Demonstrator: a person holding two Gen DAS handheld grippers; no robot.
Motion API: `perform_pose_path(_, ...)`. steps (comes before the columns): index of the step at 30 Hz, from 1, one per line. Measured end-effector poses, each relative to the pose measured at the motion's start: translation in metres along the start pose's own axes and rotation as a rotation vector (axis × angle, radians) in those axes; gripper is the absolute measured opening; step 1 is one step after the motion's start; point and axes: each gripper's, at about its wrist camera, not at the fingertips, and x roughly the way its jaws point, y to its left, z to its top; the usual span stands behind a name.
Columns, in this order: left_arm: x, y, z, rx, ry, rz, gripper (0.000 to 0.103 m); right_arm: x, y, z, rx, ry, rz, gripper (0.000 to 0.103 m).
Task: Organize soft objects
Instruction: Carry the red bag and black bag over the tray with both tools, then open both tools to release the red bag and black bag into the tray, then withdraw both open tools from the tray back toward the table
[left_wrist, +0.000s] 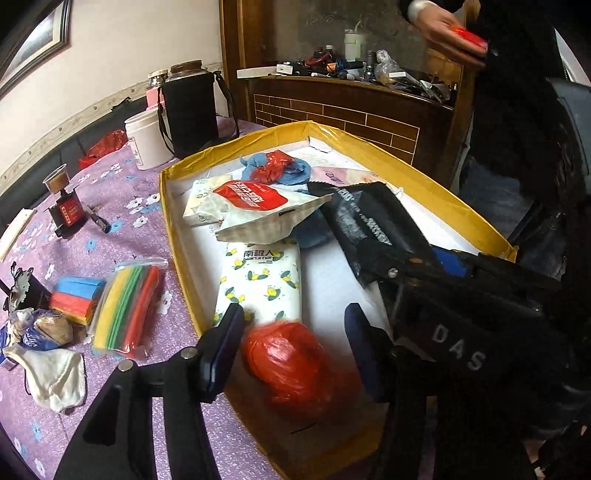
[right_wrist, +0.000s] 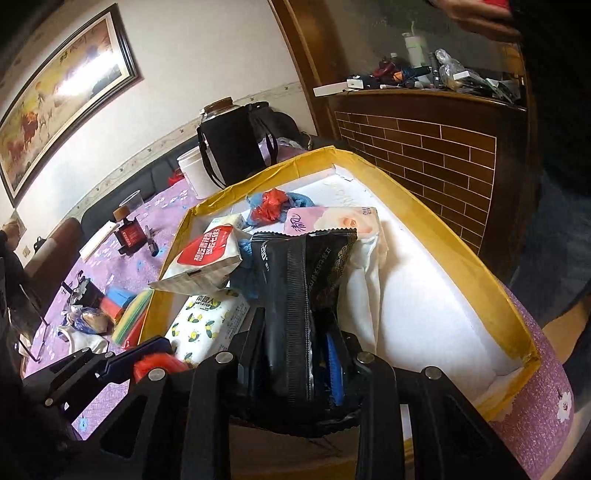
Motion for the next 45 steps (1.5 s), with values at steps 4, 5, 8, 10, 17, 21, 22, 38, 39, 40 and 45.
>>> perform_pose_path(4, 0.001, -0.005, -0.002, 0.028, 0.0, 0.017, 0.061, 0.004, 0.001, 0.001, -0.01, 0.018, 0.016, 0.036)
perform_pose_path(5, 0.001, -0.005, -0.002, 0.028, 0.0, 0.014, 0.062, 0.005, 0.001, 0.001, -0.012, 0.021, 0.021, 0.039)
perform_pose_path(8, 0.002, -0.007, -0.002, 0.036, 0.002, 0.004, 0.067, 0.005, 0.003, 0.001, -0.023, 0.027, 0.031, 0.045)
perform_pose_path(10, 0.002, -0.009, -0.002, 0.047, 0.003, 0.005, 0.071, 0.007, 0.005, 0.001, -0.036, 0.036, 0.039, 0.05)
perform_pose_path(17, -0.003, -0.01, -0.003, 0.059, -0.006, 0.005, 0.079, 0.007, 0.008, 0.0, -0.048, 0.04, 0.051, 0.059)
perform_pose_path(21, -0.007, -0.007, -0.002, 0.044, -0.012, 0.007, 0.079, 0.004, 0.01, 0.0, -0.054, 0.028, 0.054, 0.065)
perform_pose_path(22, -0.008, -0.007, -0.002, 0.042, -0.015, 0.01, 0.08, 0.003, 0.011, 0.0, -0.057, 0.025, 0.054, 0.065)
perform_pose_path(38, -0.034, 0.02, -0.003, -0.064, 0.003, -0.004, 0.081, -0.053, -0.018, 0.054, -0.145, -0.291, -0.342, 0.071)
perform_pose_path(39, -0.033, 0.02, -0.003, -0.067, 0.003, 0.0, 0.081, -0.05, -0.022, 0.058, -0.171, -0.326, -0.418, 0.072)
perform_pose_path(40, -0.032, 0.021, -0.004, -0.072, 0.0, 0.002, 0.081, -0.039, -0.027, 0.062, -0.216, -0.351, -0.542, 0.072)
perform_pose_path(45, -0.022, 0.02, -0.006, -0.065, 0.014, -0.001, 0.081, 0.01, -0.042, 0.078, -0.299, -0.271, -0.762, 0.065)
